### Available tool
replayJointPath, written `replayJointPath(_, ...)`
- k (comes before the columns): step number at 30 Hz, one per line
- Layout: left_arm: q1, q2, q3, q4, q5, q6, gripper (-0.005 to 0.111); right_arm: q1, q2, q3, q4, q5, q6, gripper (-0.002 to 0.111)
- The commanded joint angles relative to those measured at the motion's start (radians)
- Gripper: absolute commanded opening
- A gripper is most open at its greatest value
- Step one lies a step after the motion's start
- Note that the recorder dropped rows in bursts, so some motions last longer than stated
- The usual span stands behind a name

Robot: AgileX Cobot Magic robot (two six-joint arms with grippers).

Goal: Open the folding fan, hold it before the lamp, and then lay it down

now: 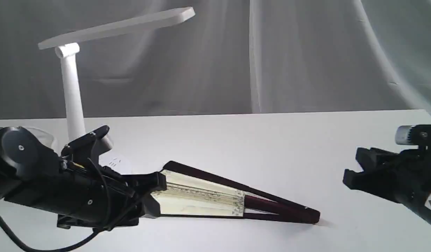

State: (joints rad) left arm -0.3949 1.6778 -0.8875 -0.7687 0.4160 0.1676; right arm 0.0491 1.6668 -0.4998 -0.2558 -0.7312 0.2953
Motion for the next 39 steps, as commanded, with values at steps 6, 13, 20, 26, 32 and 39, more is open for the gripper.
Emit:
replayJointPath(6, -0.006, -0.001, -0.054, 0.055, 0.084, 0.024, 0.041, 0.002, 0.0, -0.259, -0.784, 0.541, 0.851, 0.024)
replayJointPath(13, -0.006, -0.001, -0.054, 0.096, 0.069, 0.025, 0.041, 0.002, 0.063, -0.39, -1.417, 0.388, 1.561, 0.032)
replayJointPath(20, -0.006, -0.001, -0.054, 0.1, 0.075, 0.025, 0.041, -0.002, 0.124, -0.478, -1.489, 0.325, 1.765, 0.032)
replayJointPath(26, -0.006, -0.001, -0.054, 0.1, 0.049, 0.027, 0.041, -0.002, 0.135, -0.515, -1.489, 0.652, 1.173, 0.029)
replayJointPath(32, -0.006, -0.001, -0.054, 0.1, 0.032, 0.027, 0.041, -0.04, 0.142, -0.515, -1.273, 1.197, 1.035, 0.027)
replayJointPath(39, -0.006, -0.001, -0.054, 0.1, 0.037, 0.027, 0.041, -0.047, 0.139, -0.547, -0.028, 1.102, -0.102, 0.021)
